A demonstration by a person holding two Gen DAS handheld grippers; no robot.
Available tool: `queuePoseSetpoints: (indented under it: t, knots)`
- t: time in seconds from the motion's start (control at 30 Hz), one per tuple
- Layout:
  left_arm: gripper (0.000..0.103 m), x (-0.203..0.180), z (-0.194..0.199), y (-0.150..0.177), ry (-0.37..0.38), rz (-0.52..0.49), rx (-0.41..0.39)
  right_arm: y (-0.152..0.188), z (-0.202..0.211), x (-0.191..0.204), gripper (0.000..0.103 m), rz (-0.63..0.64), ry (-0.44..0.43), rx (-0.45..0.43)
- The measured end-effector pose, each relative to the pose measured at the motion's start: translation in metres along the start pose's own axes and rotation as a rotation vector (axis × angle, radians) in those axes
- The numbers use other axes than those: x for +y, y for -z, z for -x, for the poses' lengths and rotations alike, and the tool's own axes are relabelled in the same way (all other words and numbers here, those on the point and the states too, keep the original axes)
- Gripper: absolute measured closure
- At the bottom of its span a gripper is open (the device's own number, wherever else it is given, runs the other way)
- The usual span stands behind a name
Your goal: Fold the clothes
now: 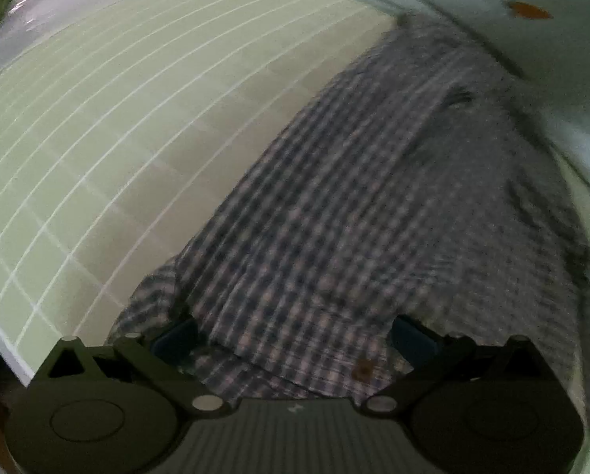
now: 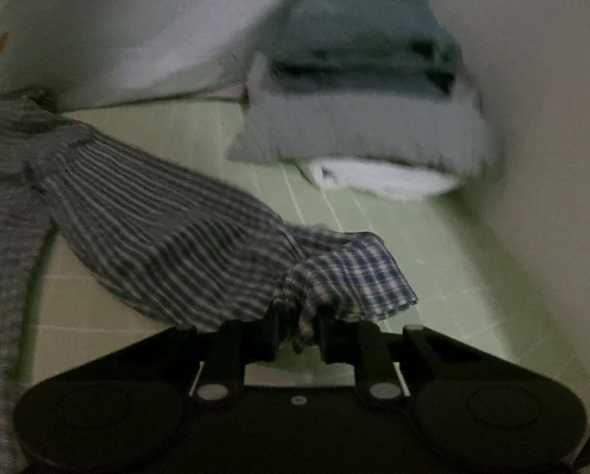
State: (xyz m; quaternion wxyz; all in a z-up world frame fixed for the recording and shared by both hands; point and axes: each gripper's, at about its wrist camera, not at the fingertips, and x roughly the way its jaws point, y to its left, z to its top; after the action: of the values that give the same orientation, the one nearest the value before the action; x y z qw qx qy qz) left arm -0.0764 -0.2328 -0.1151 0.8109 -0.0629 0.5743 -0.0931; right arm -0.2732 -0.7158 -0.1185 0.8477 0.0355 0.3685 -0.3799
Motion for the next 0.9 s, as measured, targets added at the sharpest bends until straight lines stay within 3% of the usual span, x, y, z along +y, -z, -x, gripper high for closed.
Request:
queuePoseSetpoints:
  t: [0.23, 0.37, 0.53, 0.67, 0.77, 0.83, 0.9]
  knots:
    - [0.000, 0.013, 0.024, -0.019, 0.082, -0.120, -0.031, -0.015, 0.051, 0.066, 0.084, 0.050, -0.018, -0.125]
    - [0.000, 0.032, 0.023, -0.034, 0.081, -0.158, -0.039, -0.022, 0.066, 0.118, 0.084, 0.089, -0.069, -0.154]
    - [0.000, 0.061, 0.016, -0.040, 0.094, -0.151, -0.012, -0.020, 0.084, 0.194, 0.085, 0.183, -0.197, -0.163]
    - [0.000, 0.074, 0.010, -0.048, 0.093, -0.154, 0.009, -0.005, 0.097, 0.252, 0.084, 0.238, -0.359, -0.127]
    - [0.000, 0.076, 0.009, -0.051, 0.099, -0.167, 0.005, 0.007, 0.101, 0.280, 0.071, 0.245, -0.442, -0.059]
    - [0.000, 0.072, 0.009, -0.051, 0.097, -0.182, 0.002, 0.012, 0.102, 0.282, 0.049, 0.190, -0.465, -0.016]
    - [0.000, 0.069, 0.011, -0.049, 0.095, -0.201, -0.003, 0.013, 0.102, 0.265, 0.034, 0.090, -0.463, 0.003]
